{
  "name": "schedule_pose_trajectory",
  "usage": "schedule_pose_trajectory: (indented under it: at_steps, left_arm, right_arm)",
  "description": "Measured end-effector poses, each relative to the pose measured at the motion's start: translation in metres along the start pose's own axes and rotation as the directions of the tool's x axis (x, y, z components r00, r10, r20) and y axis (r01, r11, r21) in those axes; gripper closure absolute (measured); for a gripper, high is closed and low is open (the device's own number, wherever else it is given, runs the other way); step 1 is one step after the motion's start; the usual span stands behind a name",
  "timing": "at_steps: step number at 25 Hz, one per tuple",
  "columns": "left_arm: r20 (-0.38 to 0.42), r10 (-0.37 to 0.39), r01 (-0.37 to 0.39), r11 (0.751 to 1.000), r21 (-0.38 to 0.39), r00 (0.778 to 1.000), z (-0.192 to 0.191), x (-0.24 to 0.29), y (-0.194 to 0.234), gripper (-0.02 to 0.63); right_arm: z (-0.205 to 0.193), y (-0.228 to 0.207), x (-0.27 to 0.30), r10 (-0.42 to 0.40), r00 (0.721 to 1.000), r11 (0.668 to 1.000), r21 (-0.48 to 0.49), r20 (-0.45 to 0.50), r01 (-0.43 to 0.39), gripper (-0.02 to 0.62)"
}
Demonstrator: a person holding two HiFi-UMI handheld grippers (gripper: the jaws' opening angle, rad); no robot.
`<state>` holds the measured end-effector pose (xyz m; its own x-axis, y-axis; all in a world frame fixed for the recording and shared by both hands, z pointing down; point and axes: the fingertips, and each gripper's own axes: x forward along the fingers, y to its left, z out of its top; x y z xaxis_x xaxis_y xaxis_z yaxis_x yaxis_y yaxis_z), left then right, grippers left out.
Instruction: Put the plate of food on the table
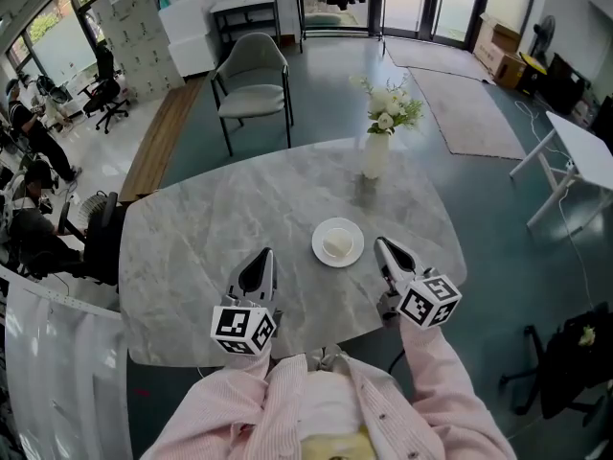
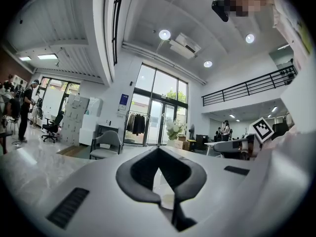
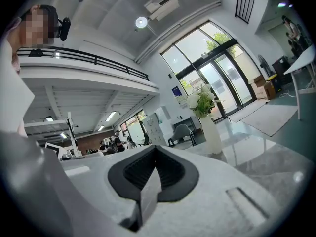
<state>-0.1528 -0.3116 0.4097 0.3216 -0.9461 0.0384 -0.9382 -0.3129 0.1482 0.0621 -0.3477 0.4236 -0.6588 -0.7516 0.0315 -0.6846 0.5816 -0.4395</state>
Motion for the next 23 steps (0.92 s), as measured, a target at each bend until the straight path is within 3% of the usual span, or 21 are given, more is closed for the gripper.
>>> schedule_pose_trajectory:
  at_steps: [23]
  left_arm:
    - [-0.028,0.02,-0.021,0.999,-0.028,0.999,-0.011,-0.004,0.016,0.615]
  right_arm:
    - [-0.01,-0.005,0.001,-0.039,0.999,0.999,-0.013,-0.019,0.039,0.591]
